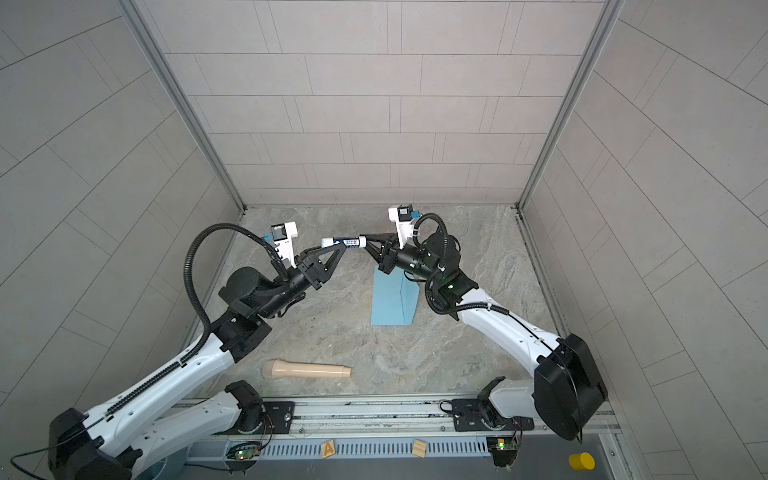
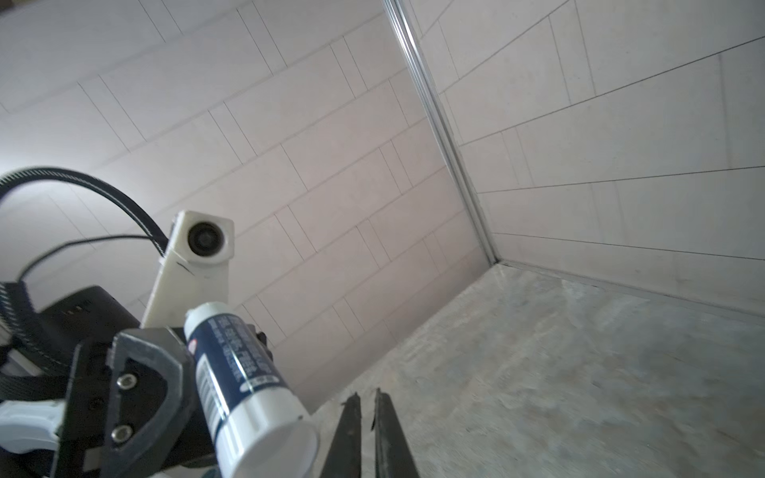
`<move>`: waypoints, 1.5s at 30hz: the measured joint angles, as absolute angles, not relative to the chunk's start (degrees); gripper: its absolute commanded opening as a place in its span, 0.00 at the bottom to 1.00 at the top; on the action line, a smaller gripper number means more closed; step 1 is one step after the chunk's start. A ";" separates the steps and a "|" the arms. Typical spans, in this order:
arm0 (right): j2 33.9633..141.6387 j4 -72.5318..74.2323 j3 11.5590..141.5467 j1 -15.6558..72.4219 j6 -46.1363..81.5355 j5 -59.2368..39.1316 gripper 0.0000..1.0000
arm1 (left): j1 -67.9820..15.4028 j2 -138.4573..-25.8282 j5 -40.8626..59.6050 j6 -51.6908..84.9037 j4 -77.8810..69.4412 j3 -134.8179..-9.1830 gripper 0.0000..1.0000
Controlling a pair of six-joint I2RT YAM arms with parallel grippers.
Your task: Place the letter into the envelope and seal it
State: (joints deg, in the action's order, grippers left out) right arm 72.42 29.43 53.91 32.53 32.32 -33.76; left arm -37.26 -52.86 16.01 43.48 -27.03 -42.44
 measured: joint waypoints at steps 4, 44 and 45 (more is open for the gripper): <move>65.54 19.07 53.54 32.62 19.00 -26.35 0.41 | -37.26 -52.86 15.64 40.73 -20.73 -45.25 0.00; 66.02 -1.74 60.84 47.64 -16.14 -5.89 0.28 | -37.08 -60.40 25.98 32.62 5.87 -59.70 0.00; 66.02 -1.89 60.86 47.66 -16.05 -6.04 0.25 | -37.06 -60.42 25.98 32.67 5.78 -59.70 0.00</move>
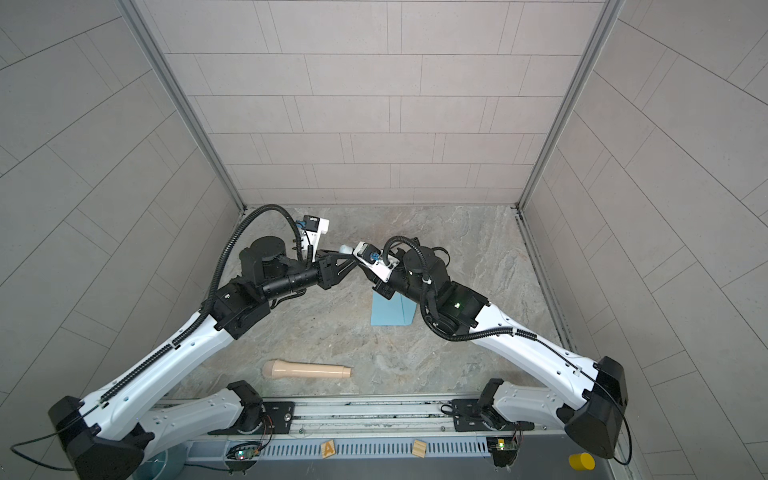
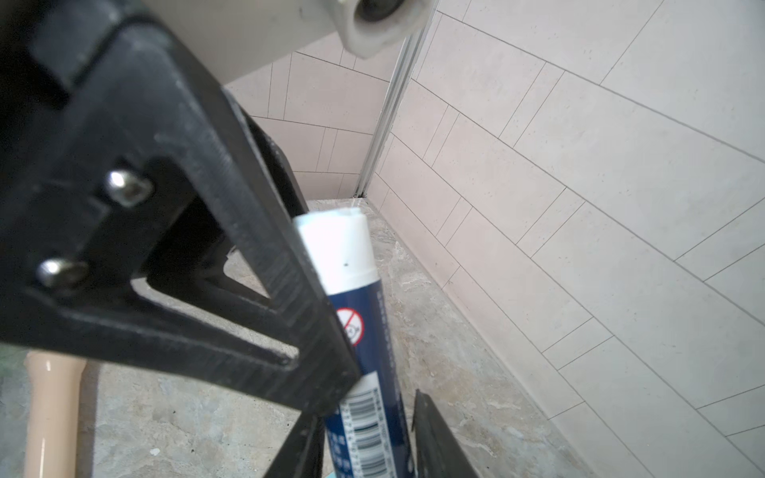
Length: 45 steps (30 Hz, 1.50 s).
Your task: Place the letter into the envelope and seal it
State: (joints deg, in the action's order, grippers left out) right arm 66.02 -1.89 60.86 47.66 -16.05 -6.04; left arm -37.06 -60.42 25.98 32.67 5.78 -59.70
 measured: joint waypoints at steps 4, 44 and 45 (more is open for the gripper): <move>66.13 -1.96 60.99 47.97 -15.29 -6.07 0.03 | -36.97 -60.47 25.93 32.95 5.41 -59.70 0.00; 66.30 9.21 59.53 48.12 8.32 -14.13 0.00 | -36.67 -54.89 25.67 36.67 -30.20 -44.10 0.47; 66.30 9.21 59.53 48.12 8.47 -14.28 0.00 | -36.67 -54.94 25.63 36.64 -30.17 -44.10 0.46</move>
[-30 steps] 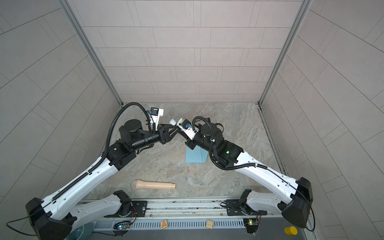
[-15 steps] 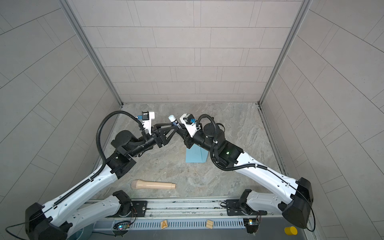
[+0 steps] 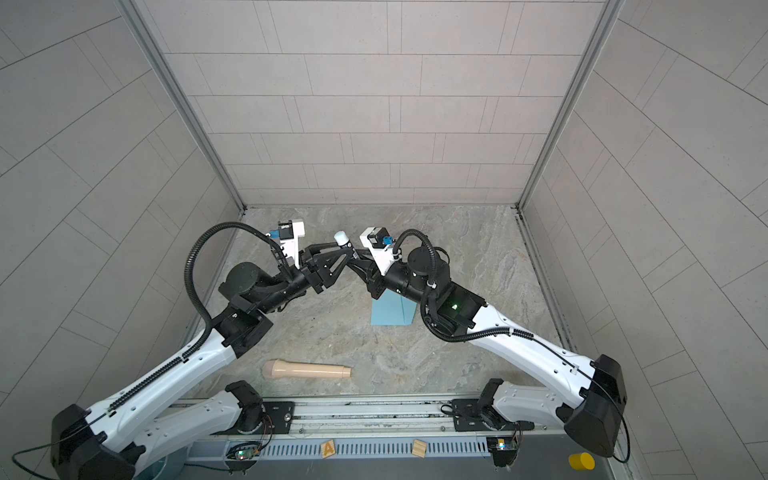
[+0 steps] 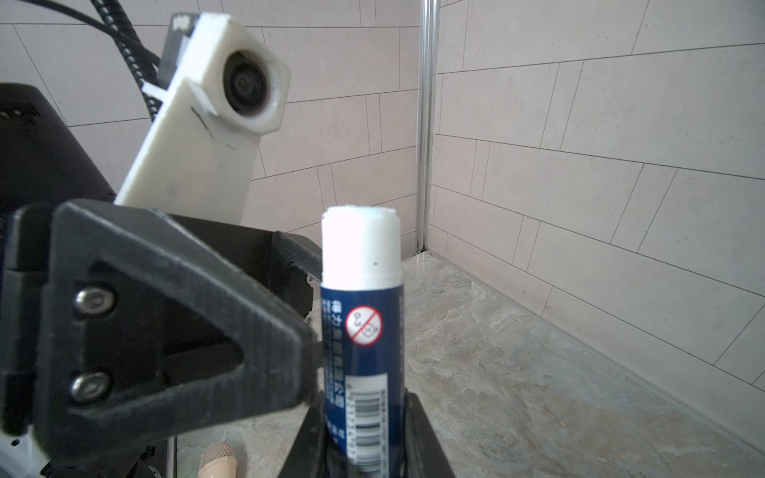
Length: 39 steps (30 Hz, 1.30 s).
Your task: Place the letter into the envelope and seal it
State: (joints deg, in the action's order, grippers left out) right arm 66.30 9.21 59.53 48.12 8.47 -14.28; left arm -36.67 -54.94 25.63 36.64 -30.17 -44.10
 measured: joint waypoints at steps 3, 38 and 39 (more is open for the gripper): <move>66.30 9.23 59.53 48.12 9.04 -14.76 0.00 | -36.67 -54.96 25.43 36.62 -30.20 -44.05 0.43; 62.43 21.39 50.22 57.60 -8.01 -0.10 0.68 | -36.77 -53.21 9.28 48.62 -24.95 -43.86 0.00; 63.57 23.24 49.87 58.76 -9.87 1.80 0.66 | -36.77 -53.21 9.02 49.60 -24.95 -43.86 0.00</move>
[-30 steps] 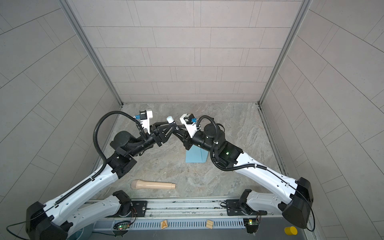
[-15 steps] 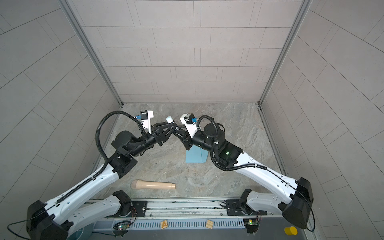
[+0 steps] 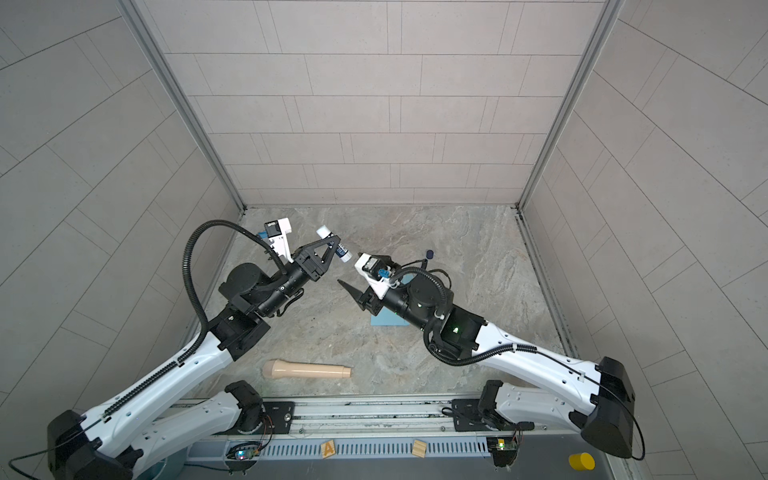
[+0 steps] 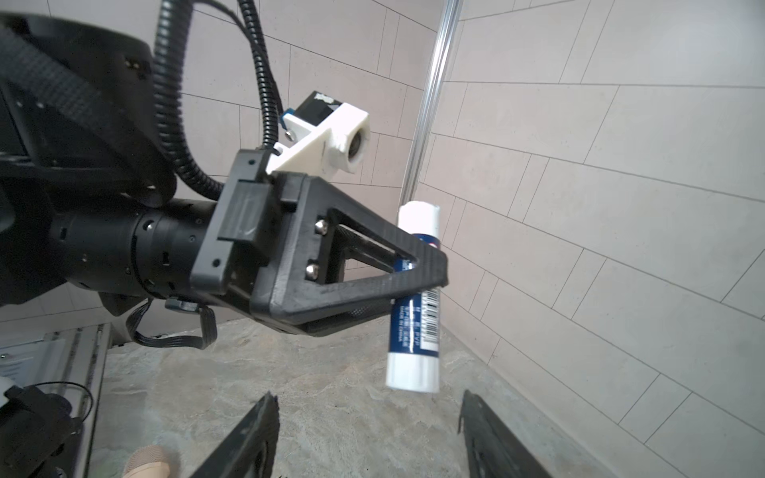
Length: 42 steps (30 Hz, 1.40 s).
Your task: Place the letter into the envelope and seal it
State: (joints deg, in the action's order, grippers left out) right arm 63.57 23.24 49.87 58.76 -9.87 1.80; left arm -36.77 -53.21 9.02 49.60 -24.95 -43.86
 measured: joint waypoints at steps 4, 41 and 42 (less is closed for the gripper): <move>67.72 28.99 49.36 60.71 -14.63 8.47 0.61 | -36.77 -53.21 8.25 52.29 -24.95 -43.86 0.00; 72.77 35.05 52.18 61.21 -15.79 18.41 0.28 | -36.77 -52.47 7.90 54.70 -24.97 -43.86 0.00; 72.77 34.92 52.18 61.23 -15.70 18.41 0.27 | -36.77 -52.47 7.90 54.76 -24.97 -43.86 0.00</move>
State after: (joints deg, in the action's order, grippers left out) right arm 72.77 34.92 52.18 61.23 -15.70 18.41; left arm -36.77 -52.47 7.90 54.76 -24.97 -43.86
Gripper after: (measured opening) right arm 0.281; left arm 0.272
